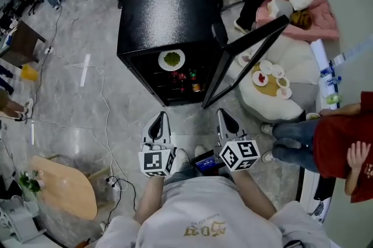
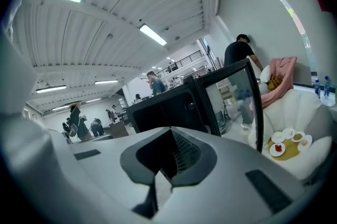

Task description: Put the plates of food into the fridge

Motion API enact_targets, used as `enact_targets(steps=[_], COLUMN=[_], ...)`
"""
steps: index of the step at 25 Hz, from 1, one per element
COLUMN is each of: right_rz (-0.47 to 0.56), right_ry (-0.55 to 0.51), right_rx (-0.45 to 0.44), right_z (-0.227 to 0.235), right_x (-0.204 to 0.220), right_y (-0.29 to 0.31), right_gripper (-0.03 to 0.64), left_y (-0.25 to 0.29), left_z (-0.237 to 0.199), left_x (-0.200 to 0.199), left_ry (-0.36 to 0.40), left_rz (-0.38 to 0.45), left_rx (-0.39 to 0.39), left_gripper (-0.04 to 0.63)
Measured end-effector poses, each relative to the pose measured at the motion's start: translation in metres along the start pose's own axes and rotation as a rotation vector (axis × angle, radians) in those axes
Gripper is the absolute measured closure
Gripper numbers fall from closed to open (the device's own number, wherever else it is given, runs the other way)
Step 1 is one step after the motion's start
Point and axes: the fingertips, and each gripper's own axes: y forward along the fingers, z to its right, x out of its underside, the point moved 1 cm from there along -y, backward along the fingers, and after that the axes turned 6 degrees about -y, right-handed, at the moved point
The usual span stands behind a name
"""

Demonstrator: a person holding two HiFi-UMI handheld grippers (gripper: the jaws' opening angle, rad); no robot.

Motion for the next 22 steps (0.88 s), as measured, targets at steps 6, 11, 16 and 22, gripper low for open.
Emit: enact_targets(steps=[6, 11, 16, 22], right_rz=[0.020, 0.019, 0.020, 0.011], right_ry=[0.008, 0.014, 0.007, -0.007], right_rx=[0.004, 0.003, 0.012, -0.012], right_z=[-0.006, -0.010, -0.008, -0.007], right_x=[-0.006, -0.005, -0.005, -0.006], right_y=[-0.004, -0.004, -0.003, -0.002], right_gripper=[0.609, 0.609, 0.609, 0.609], left_y=[-0.001, -0.001, 0.000, 0.004], left_z=[-0.003, -0.010, -0.010, -0.001], left_x=[-0.007, -0.014, -0.010, -0.010], left_ry=[0.006, 0.000, 0.004, 0.011], left_rz=[0.011, 0.025, 0.013, 0.010], left_rx=[0.003, -0.009, -0.010, 0.003], left_gripper=[0.589, 0.589, 0.589, 0.589])
